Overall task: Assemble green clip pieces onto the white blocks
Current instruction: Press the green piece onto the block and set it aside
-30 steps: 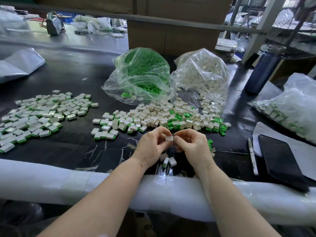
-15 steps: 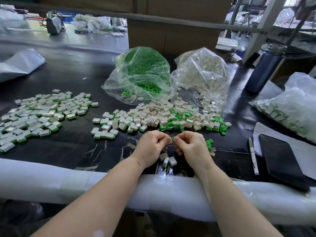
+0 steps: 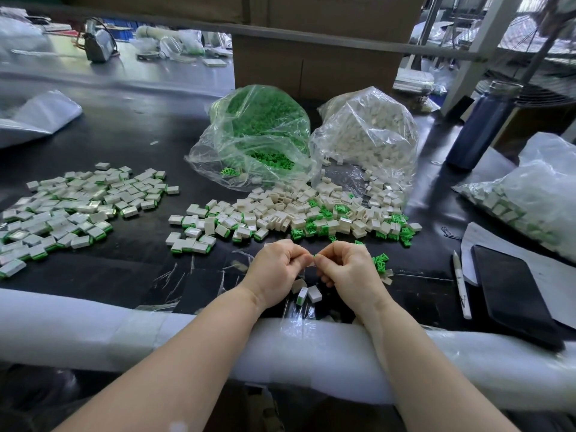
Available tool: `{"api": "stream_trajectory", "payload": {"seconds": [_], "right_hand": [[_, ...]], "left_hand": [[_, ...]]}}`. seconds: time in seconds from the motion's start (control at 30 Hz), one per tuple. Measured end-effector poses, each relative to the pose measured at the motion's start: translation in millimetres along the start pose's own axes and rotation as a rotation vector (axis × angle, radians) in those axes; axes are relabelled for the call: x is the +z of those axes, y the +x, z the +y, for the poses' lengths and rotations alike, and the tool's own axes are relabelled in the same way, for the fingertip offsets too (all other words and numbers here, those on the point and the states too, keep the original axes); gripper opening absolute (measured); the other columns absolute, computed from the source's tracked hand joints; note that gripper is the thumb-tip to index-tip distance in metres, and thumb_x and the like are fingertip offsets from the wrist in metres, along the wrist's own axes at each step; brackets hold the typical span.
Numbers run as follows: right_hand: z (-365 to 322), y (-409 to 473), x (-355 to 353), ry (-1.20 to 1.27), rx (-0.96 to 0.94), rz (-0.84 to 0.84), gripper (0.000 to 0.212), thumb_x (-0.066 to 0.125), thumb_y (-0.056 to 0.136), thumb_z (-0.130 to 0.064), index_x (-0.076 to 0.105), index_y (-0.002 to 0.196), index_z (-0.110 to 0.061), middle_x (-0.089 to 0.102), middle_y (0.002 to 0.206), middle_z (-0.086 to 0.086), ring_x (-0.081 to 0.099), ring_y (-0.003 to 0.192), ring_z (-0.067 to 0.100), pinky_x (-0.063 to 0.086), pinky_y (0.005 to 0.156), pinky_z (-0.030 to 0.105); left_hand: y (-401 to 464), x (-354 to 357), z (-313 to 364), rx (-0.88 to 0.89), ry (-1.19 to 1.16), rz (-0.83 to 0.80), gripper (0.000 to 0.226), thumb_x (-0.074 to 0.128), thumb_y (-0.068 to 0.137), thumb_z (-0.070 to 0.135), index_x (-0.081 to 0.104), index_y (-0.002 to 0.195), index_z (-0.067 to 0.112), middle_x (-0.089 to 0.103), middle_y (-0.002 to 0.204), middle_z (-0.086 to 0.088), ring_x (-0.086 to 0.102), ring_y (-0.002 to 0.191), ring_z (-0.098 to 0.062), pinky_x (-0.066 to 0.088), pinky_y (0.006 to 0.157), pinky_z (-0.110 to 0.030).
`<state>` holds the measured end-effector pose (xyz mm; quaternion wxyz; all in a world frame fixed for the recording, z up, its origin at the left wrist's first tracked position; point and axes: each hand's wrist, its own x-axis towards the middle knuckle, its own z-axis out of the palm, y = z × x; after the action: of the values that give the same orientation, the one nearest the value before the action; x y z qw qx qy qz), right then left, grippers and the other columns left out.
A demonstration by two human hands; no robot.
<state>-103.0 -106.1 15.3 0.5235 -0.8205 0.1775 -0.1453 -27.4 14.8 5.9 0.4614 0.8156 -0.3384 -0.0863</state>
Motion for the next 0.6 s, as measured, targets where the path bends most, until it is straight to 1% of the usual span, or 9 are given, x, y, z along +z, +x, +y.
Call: {"api": "stream_trajectory", "payload": {"seconds": [0.07, 0.13, 0.23, 0.3, 0.37, 0.43, 0.47, 0.53, 0.6], "right_hand": [[0.4, 0.4, 0.6, 0.026, 0.001, 0.019, 0.018, 0.063, 0.086, -0.008, 0.063, 0.068, -0.014, 0.059, 0.058, 0.003, 0.053, 0.052, 0.010, 0.048, 0.055, 0.024], [0.6, 0.9, 1.3, 0.094, 0.008, 0.053, 0.017, 0.064, 0.085, -0.007, 0.064, 0.069, -0.012, 0.060, 0.057, 0.001, 0.053, 0.050, 0.008, 0.048, 0.052, 0.020], [0.6, 1.2, 1.5, 0.186, 0.000, 0.097, 0.016, 0.066, 0.084, -0.005, 0.065, 0.069, -0.011, 0.062, 0.058, 0.000, 0.055, 0.049, 0.002, 0.048, 0.050, 0.017], [0.4, 1.0, 0.8, 0.208, -0.014, 0.107, 0.013, 0.068, 0.082, -0.005, 0.066, 0.071, -0.010, 0.065, 0.063, 0.006, 0.056, 0.050, 0.004, 0.050, 0.051, 0.018], [-0.2, 0.5, 0.8, 0.224, -0.026, 0.100, 0.011, 0.069, 0.081, -0.004, 0.067, 0.072, -0.009, 0.068, 0.068, 0.012, 0.058, 0.052, 0.007, 0.051, 0.051, 0.019], [-0.4, 0.1, 0.9, 0.236, -0.038, 0.089, 0.009, 0.068, 0.081, -0.002, 0.067, 0.073, -0.006, 0.069, 0.071, 0.016, 0.058, 0.053, 0.010, 0.051, 0.051, 0.020], [-0.3, -0.1, 0.8, 0.238, -0.047, 0.084, 0.009, 0.068, 0.081, -0.001, 0.067, 0.073, -0.005, 0.069, 0.072, 0.018, 0.057, 0.053, 0.013, 0.051, 0.051, 0.021], [0.0, -0.5, 0.3, 0.238, -0.069, 0.070, 0.008, 0.068, 0.081, -0.001, 0.066, 0.074, -0.004, 0.067, 0.072, 0.020, 0.055, 0.054, 0.016, 0.050, 0.051, 0.024], [0.6, -0.7, 0.2, 0.242, -0.081, 0.054, 0.009, 0.067, 0.082, 0.000, 0.067, 0.074, -0.005, 0.066, 0.069, 0.017, 0.055, 0.054, 0.014, 0.050, 0.051, 0.024]], "left_hand": [[0.2, 0.5, -0.1, -0.006, -0.027, 0.009, 0.016, 0.058, 0.091, 0.016, 0.071, 0.094, 0.009, 0.054, 0.076, 0.010, 0.052, 0.079, -0.010, 0.040, 0.076, -0.017], [0.2, 0.9, 0.9, -0.021, -0.063, 0.028, 0.015, 0.059, 0.090, 0.018, 0.071, 0.096, 0.012, 0.059, 0.081, 0.006, 0.055, 0.081, -0.010, 0.044, 0.078, -0.020], [-0.1, 0.7, 2.6, -0.026, -0.115, 0.053, 0.014, 0.061, 0.089, 0.018, 0.071, 0.099, 0.015, 0.068, 0.087, 0.005, 0.062, 0.085, -0.009, 0.048, 0.080, -0.017], [-0.5, 0.5, 3.3, -0.038, -0.172, 0.050, 0.014, 0.062, 0.088, 0.016, 0.071, 0.099, 0.019, 0.070, 0.088, 0.003, 0.065, 0.086, -0.012, 0.052, 0.083, -0.023], [-1.4, 0.1, 4.3, -0.059, -0.224, 0.044, 0.013, 0.064, 0.086, 0.014, 0.069, 0.094, 0.023, 0.071, 0.085, -0.003, 0.066, 0.084, -0.019, 0.054, 0.081, -0.029], [-1.3, -0.9, 5.2, -0.070, -0.258, 0.041, 0.012, 0.065, 0.084, 0.011, 0.069, 0.089, 0.021, 0.071, 0.085, -0.007, 0.066, 0.084, -0.023, 0.055, 0.081, -0.032], [-1.2, -1.5, 5.6, -0.073, -0.281, 0.035, 0.011, 0.065, 0.084, 0.009, 0.068, 0.087, 0.020, 0.071, 0.085, -0.007, 0.066, 0.082, -0.022, 0.055, 0.080, -0.031], [-0.9, -2.6, 5.9, -0.077, -0.316, 0.023, 0.013, 0.065, 0.084, 0.007, 0.067, 0.083, 0.020, 0.069, 0.081, -0.002, 0.064, 0.078, -0.015, 0.053, 0.078, -0.027], [-0.7, -3.4, 5.8, -0.076, -0.306, 0.020, 0.017, 0.064, 0.084, 0.007, 0.066, 0.080, 0.023, 0.066, 0.075, 0.005, 0.061, 0.071, -0.007, 0.051, 0.073, -0.022]]}}
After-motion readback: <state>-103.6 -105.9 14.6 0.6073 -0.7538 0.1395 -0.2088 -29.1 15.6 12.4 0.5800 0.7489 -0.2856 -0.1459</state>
